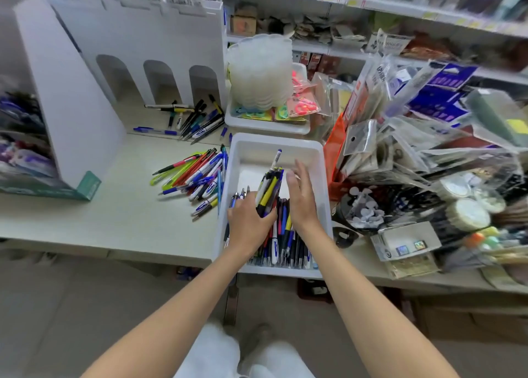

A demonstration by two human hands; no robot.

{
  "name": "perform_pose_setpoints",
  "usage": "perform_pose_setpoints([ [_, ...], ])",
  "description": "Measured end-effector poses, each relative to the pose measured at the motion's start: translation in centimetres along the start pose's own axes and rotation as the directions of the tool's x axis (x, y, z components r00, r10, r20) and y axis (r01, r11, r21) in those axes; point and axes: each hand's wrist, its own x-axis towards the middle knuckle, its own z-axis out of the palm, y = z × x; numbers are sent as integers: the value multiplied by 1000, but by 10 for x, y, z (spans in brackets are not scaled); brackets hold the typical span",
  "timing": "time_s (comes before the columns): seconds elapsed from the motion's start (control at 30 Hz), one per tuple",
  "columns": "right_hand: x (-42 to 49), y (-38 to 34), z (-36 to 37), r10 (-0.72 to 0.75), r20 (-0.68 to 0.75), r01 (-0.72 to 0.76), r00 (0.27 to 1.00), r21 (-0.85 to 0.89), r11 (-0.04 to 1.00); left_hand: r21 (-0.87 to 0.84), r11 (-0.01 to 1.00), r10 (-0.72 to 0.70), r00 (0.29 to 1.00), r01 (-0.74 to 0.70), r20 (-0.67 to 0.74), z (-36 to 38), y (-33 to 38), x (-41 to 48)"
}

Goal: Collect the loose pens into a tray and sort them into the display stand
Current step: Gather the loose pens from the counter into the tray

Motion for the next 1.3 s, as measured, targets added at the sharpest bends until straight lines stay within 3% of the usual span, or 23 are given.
perform_pose_setpoints([
  [0.13,15,-10,6,-41,59,38,997,64,997,133,986,97,995,-100,24,-1,-7,-1],
  [0.27,28,-2,11,-13,121,28,993,-123,992,433,882,160,983,-185,94,-11,-12,-2],
  [0.37,28,3,15,-12,128,44,992,-251,967,515,834,161,980,-199,118,-13,-18,-7],
  [0.5,25,1,26,-71,241,171,968,-426,889,423,897,128,991,-131,36,-10,-36,-14],
  [0.63,24,3,26,-124,336,279,934,-464,841,356,922,147,989,-150,35,-7,-41,-15],
  [0.7,23,5,15,-131,279,252,951,-459,852,339,926,156,986,-164,49,-5,-39,-13],
  [0.8,11,19,-9,-252,144,290,957,-509,811,290,943,149,986,-166,80,0,-33,-9],
  [0.97,-21,55,-27,-109,349,348,931,-749,564,229,966,109,993,-117,47,8,-30,-4],
  [1.17,-11,57,-23,-189,268,320,945,-627,710,269,933,181,958,-239,222,-4,-38,-6],
  [1.3,-21,56,-19,-223,213,305,951,-530,792,382,902,135,971,-203,197,0,-33,-8],
])
